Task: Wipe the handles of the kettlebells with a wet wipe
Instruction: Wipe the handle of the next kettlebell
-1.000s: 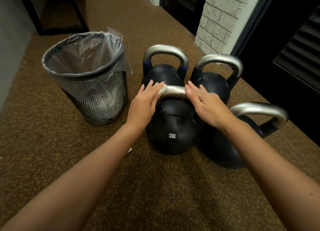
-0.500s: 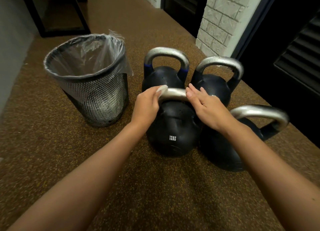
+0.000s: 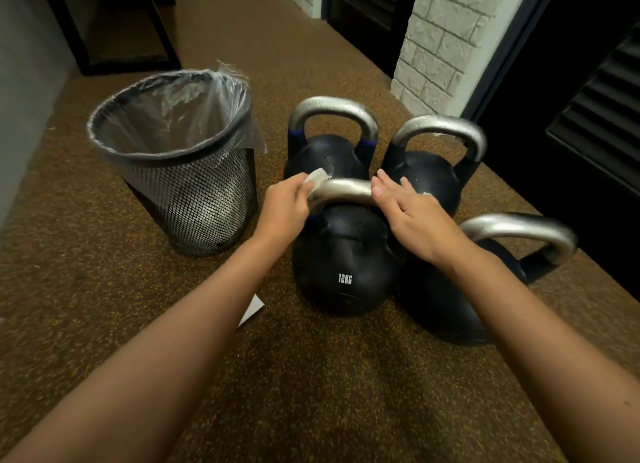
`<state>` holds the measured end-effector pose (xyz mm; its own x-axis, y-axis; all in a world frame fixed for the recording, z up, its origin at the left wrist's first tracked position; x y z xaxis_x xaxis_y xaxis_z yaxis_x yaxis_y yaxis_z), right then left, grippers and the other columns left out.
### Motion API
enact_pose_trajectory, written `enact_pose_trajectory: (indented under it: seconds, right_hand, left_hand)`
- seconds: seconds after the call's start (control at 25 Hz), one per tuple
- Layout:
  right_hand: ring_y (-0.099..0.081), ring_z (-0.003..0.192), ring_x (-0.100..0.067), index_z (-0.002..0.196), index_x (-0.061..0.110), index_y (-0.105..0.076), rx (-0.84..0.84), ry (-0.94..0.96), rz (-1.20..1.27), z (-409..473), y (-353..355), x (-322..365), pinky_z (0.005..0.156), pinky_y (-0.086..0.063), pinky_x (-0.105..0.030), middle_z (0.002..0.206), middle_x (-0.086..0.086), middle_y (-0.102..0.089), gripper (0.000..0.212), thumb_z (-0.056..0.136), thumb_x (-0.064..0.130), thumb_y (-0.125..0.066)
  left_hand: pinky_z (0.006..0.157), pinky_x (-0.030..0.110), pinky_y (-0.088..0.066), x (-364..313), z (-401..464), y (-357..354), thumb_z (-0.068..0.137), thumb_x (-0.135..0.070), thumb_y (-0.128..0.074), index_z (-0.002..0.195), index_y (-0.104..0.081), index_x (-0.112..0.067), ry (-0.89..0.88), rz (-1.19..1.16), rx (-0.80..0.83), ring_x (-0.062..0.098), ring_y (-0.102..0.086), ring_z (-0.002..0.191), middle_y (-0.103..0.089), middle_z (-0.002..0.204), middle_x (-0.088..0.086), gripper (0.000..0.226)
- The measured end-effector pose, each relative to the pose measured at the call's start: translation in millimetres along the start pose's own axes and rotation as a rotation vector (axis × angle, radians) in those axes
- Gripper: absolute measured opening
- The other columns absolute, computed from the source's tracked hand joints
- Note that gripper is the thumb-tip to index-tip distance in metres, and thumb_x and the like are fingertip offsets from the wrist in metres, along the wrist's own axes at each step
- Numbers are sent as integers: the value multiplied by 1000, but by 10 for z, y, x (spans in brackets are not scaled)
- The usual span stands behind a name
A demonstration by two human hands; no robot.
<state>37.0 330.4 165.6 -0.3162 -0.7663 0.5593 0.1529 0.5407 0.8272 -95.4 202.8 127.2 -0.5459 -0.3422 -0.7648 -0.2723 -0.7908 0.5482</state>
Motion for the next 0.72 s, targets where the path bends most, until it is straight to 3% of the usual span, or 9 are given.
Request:
enact_pose_trajectory:
  seconds: [0.12, 0.28, 0.36, 0.44, 0.52, 0.6, 0.64, 0.72]
  right_hand:
    - [-2, 146, -16, 146, 27, -25, 3, -4, -11, 10, -3, 5, 115, -3, -32, 155, 14, -15, 50, 99, 44, -22]
    - [-3, 146, -15, 146, 27, -26, -1, -5, -11, 16, 8, 4, 115, -4, -31, 155, 14, -16, 50, 100, 43, -21]
    - [-4, 146, -14, 146, 27, -26, -10, -8, 6, 19, 14, -3, 116, -3, -31, 154, 14, -17, 49, 100, 43, -21]
    - [-4, 146, -14, 146, 26, -27, -14, -7, 32, 12, 17, 2, 116, -3, -30, 154, 14, -18, 48, 100, 41, -22]
    - [-4, 146, -15, 146, 26, -26, -10, 2, 26, 4, 15, 6, 115, -3, -29, 154, 13, -18, 47, 101, 40, -22]
    - [-3, 146, -14, 146, 26, -25, -1, 7, 16, 6, 4, 2, 114, -2, -29, 155, 13, -17, 47, 101, 39, -21]
    - [-3, 146, -14, 146, 27, -25, 1, 10, 15, 9, -1, 0, 114, -2, -29, 155, 13, -16, 47, 101, 40, -21]
    - [-3, 146, -14, 146, 27, -25, 1, 10, 15, 8, 4, -1, 114, -2, -29, 155, 14, -17, 48, 101, 40, -21]
  left_hand:
    - [57, 29, -31, 155, -47, 29, 96, -14, -45, 69, -52, -6, 119, 5, 27, 9, -40, 53, -44, 57, -5, 28]
    - [57, 27, -30, -149, 110, -23, 95, -15, -45, 76, -58, -3, 23, 4, 92, 17, -49, 65, -53, 67, 5, 26]
    - [65, 23, -36, -379, 137, -113, 94, -13, -46, 86, -64, -5, -100, -13, 133, 18, -56, 76, -63, 79, 8, 21]
    - [86, 21, -43, -501, 22, -167, 92, -8, -49, 106, -65, -5, -252, 13, 116, 16, -60, 98, -67, 102, 8, 22]
    - [106, 28, -36, -529, -167, -171, 90, -4, -50, 121, -59, -4, -448, 133, 61, 17, -50, 121, -59, 126, 10, 32]
    - [113, 32, -29, -478, -335, -207, 90, -4, -47, 127, -54, -2, -611, 250, 27, 21, -40, 132, -49, 137, 12, 37]
    - [113, 32, -28, -422, -367, -219, 91, -5, -45, 129, -52, -2, -613, 262, 19, 21, -38, 133, -47, 139, 12, 38]
    - [112, 30, -31, -325, -294, -179, 92, -13, -40, 130, -51, -5, -447, 192, -4, 19, -41, 131, -50, 137, 10, 40]
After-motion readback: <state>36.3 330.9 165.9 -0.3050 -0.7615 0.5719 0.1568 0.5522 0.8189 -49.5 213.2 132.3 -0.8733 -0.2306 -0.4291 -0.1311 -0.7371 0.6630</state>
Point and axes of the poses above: each hand's wrist, its own z-axis towards the middle knuckle, its own y-axis out of the back of the hand, x = y × z, the point moved 7 cm from there along z, towards the middle knuckle
